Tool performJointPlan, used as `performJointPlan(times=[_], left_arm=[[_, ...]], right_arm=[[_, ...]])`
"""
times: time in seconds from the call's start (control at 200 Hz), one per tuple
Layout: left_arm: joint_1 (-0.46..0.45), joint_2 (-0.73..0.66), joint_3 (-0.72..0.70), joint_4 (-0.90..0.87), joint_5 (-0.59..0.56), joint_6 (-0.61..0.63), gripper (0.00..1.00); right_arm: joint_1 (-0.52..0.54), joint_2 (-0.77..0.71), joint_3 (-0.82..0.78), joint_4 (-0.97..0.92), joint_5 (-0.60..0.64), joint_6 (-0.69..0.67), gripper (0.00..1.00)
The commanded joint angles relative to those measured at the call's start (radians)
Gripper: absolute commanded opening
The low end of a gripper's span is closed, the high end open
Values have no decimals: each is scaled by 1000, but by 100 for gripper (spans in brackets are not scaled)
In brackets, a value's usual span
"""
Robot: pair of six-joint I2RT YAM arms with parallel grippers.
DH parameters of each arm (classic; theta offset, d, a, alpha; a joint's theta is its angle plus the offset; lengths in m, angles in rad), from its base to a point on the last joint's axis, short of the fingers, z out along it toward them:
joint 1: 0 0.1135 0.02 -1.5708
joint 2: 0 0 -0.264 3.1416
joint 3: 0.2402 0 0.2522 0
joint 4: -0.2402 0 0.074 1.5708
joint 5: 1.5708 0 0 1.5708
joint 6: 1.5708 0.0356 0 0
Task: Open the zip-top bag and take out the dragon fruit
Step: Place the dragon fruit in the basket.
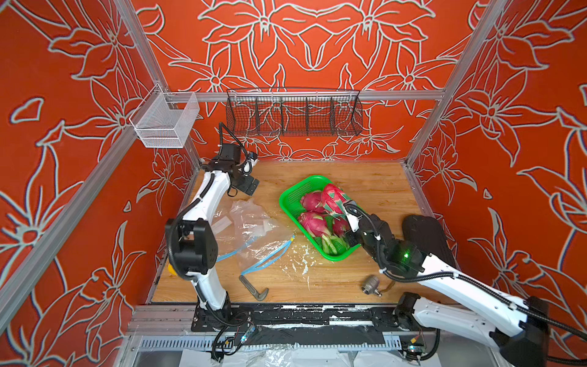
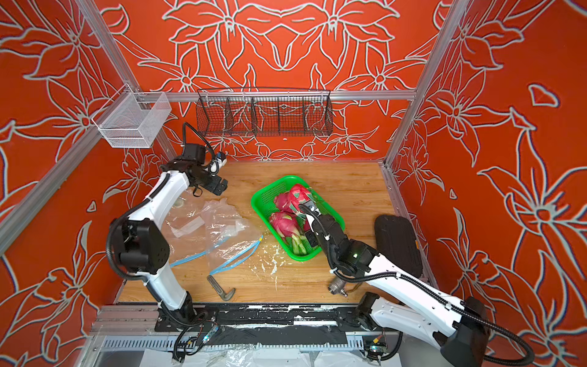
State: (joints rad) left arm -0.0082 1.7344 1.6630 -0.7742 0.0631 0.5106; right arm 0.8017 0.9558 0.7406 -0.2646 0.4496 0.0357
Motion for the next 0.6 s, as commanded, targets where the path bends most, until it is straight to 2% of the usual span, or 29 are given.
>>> performJointPlan(times=[0.0,0.13,0.28,0.3,0.33,0.365,0.47,0.585,0.595], left_arm=[[4,-103,-79,-77,58,-35,97],[17,-228,-238,11,99,-75,97],[71,-291,-379,89,218,-160,97],[78,-291,-390,94,225,-170,97],[86,-288,-409,105,224,-187,97],[100,-287,-432,124,222,-208,97],[158,-313,-528,206,257,-269,97],[201,-410,-687,344,321,-313,97],[203,-421,-693,355,326,-315,97]], right_arm=[[-59,42,-19,-41,-3,114,0],[-115,150,-29,-29,-46,135,0],[-145,270,-7,56,-173,98,0],[-146,282,2,67,-202,88,5],[-145,294,10,84,-236,83,19],[-145,301,23,84,-267,75,31],[-145,250,58,47,-271,60,44],[-145,129,68,0,-227,33,56],[-145,117,69,-7,-222,32,61]])
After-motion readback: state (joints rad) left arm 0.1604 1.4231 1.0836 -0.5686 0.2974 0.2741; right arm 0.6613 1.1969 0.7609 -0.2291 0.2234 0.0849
